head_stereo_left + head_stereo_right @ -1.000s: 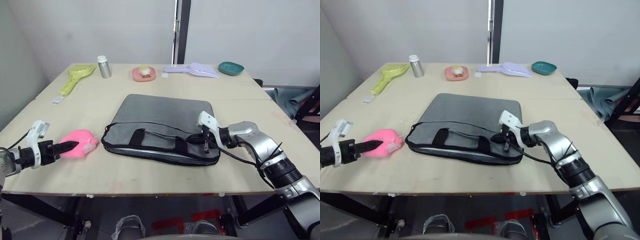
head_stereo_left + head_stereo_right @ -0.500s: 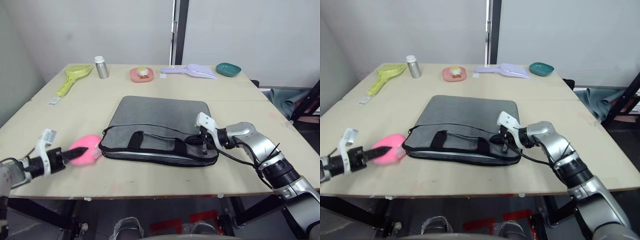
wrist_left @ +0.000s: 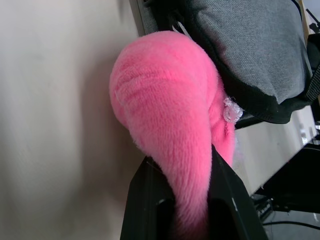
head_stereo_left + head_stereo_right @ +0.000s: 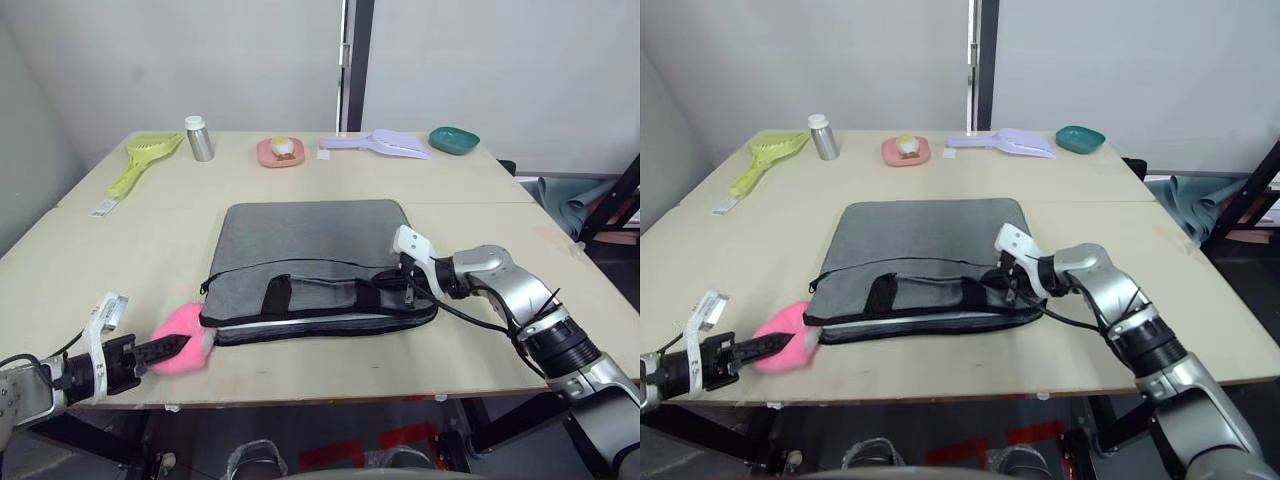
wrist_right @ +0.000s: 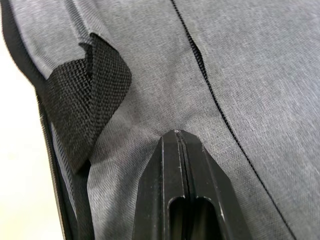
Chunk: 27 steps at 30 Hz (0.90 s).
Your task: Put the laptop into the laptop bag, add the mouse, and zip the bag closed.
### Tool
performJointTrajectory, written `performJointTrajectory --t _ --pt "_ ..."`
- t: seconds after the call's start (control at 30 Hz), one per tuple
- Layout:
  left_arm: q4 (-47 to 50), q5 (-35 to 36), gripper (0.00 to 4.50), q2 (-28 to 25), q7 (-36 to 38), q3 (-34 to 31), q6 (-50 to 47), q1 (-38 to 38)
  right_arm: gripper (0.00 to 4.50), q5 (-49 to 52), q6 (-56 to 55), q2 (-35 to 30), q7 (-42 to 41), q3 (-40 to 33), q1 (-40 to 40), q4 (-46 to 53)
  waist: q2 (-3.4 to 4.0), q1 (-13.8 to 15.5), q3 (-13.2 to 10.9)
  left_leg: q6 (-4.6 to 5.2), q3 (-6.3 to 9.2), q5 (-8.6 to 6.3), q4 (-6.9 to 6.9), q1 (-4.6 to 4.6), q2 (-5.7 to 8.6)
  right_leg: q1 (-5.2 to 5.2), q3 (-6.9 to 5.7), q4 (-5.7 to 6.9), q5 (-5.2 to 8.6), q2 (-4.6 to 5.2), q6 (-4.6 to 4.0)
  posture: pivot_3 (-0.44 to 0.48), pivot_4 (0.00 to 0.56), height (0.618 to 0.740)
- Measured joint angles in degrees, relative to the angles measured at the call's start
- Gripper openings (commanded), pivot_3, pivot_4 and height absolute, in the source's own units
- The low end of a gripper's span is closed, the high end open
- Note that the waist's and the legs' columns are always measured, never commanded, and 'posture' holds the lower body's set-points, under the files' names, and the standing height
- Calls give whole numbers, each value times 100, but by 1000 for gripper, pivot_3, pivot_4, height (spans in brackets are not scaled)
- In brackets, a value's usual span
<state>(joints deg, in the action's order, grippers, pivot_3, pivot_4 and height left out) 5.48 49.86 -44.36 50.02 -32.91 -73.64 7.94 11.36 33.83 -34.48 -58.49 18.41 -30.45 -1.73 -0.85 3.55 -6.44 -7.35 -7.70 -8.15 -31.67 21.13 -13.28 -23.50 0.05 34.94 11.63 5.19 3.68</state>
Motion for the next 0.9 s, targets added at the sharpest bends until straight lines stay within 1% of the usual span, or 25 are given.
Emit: performJointTrajectory --t 0.13,0.27,0.4,0.47,0.53,0.6,0.67,0.73,0.83,0.9 --pt "-251 365 257 -10 72 -371 -322 18 0 -1 0 21 -1 8 -26 4 0 -18 0 -1 1 -1 11 1 -1 -7 -1 0 3 -3 5 0 150 740" --pt "-780 582 257 83 -163 -769 -468 -405 0 -12 0 50 5 9 -39 -1 -1 -24 -1 -2 7 -1 15 1 -4 -9 -4 1 3 -9 4 0 150 740" --pt "-872 606 257 139 -413 -773 -445 -560 0 4 0 55 -47 -2 -38 21 -1 -46 -1 -3 6 -1 16 2 -4 -9 -3 0 3 -9 5 0 150 740" --pt "-954 595 257 220 -535 -757 -355 -624 0 214 81 35 -195 -196 46 129 1 -35 -19 -3 5 -1 16 10 -4 -14 -2 -2 2 -8 4 0 150 740" --pt "-1052 595 257 283 -645 -754 -272 -726 0 788 429 -36 -519 -507 180 427 -27 -18 -52 -3 6 -1 16 38 -4 -39 -3 -3 -39 -6 -65 0 150 740" --pt "-1106 593 257 285 -709 -746 -199 -821 0 1210 639 -22 -699 -662 178 700 -8 -33 -76 -2 6 3 15 98 -5 -97 -12 -1 -47 -8 -77 0 150 740" --pt "-1167 582 257 285 -761 -744 -113 -946 0 1411 684 31 -717 -745 119 799 1 -35 -82 -6 7 8 16 110 -12 -109 -19 0 -42 -18 -92 0 150 740" --pt "-1362 570 257 285 -846 -739 -49 -1128 0 1470 727 338 -548 -813 -160 800 1 -62 -82 -14 5 11 16 127 -16 -127 -19 2 -40 -24 -98 0 150 740" --pt "-1373 576 257 286 -887 -692 4 -1233 0 1285 634 627 -273 -637 -449 772 0 -77 -82 -18 5 11 15 135 -16 -131 -21 -1 -38 -23 -103 0 150 740" --pt "-1368 581 257 303 -901 -643 6 -1223 0 975 463 752 -141 -284 -500 624 -1 -63 -82 -21 7 9 15 135 -16 -129 -25 -1 -36 -22 -107 0 150 740"
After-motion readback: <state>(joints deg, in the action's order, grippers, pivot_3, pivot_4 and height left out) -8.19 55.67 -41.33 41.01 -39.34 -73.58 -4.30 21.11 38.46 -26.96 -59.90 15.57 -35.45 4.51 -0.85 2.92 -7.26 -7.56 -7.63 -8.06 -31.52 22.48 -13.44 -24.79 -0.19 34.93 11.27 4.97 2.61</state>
